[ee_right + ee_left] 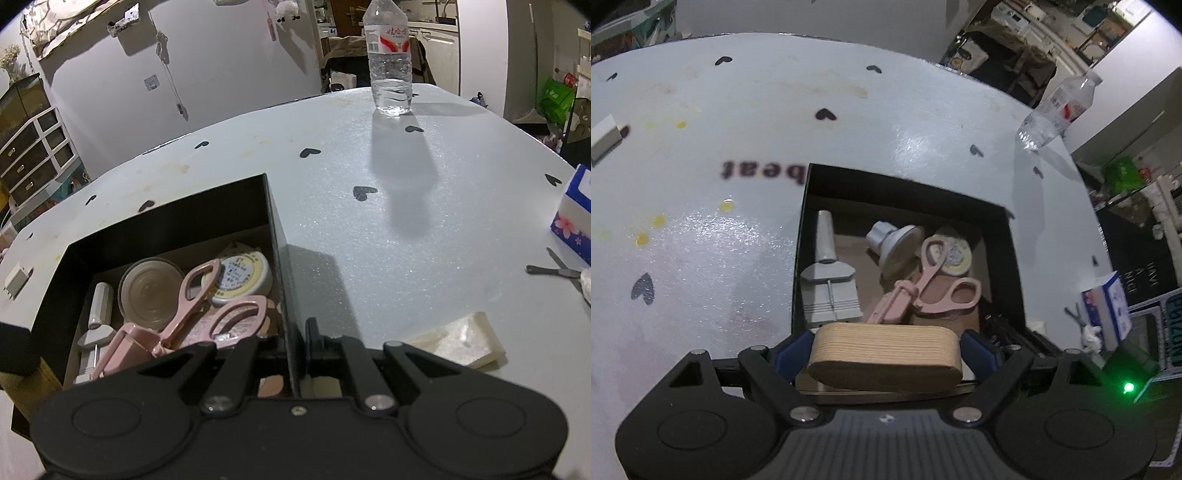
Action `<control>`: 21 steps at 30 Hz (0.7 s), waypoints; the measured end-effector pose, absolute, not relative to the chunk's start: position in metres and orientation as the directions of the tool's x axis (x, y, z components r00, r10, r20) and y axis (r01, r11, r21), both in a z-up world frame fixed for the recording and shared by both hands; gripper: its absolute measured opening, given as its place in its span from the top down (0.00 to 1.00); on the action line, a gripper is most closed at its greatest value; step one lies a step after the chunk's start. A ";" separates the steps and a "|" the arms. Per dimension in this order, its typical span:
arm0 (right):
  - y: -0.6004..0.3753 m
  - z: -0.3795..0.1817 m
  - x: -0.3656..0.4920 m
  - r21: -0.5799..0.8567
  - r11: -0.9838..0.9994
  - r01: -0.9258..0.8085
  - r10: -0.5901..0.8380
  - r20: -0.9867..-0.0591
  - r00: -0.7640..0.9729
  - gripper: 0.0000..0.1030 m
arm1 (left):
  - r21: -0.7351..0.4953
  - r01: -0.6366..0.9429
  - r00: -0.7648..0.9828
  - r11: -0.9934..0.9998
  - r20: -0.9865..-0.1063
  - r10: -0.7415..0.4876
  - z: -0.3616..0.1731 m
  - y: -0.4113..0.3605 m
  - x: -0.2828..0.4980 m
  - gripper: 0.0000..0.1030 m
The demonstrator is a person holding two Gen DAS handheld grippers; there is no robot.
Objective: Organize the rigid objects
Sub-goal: 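Place the wooden oval block into the box and release it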
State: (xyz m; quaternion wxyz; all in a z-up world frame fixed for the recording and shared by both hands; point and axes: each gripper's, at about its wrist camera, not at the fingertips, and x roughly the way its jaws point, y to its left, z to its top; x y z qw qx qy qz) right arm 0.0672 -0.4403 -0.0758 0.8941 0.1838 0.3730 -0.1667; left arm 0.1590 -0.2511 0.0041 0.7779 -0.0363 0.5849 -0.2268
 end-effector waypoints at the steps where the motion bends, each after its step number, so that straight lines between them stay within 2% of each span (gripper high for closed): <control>1: -0.440 -0.076 0.067 0.205 0.877 0.435 -0.160 -0.728 0.667 0.93 | -0.326 0.306 0.202 0.894 -0.896 -0.396 0.003 -0.251 0.160 0.14; 3: -0.440 -0.076 0.067 0.205 0.877 0.434 -0.160 -0.728 0.667 0.93 | -0.344 0.307 0.167 0.887 -0.899 -0.406 0.000 -0.252 0.161 0.07; 16: -0.440 -0.076 0.067 0.207 0.877 0.433 -0.158 -0.728 0.667 0.93 | -0.342 0.350 0.127 0.872 -0.905 -0.406 0.001 -0.254 0.157 0.06; 21: -0.440 -0.076 0.067 0.208 0.877 0.433 -0.158 -0.727 0.668 0.93 | -0.354 0.438 0.158 0.826 -0.875 -0.459 0.019 -0.250 0.159 0.06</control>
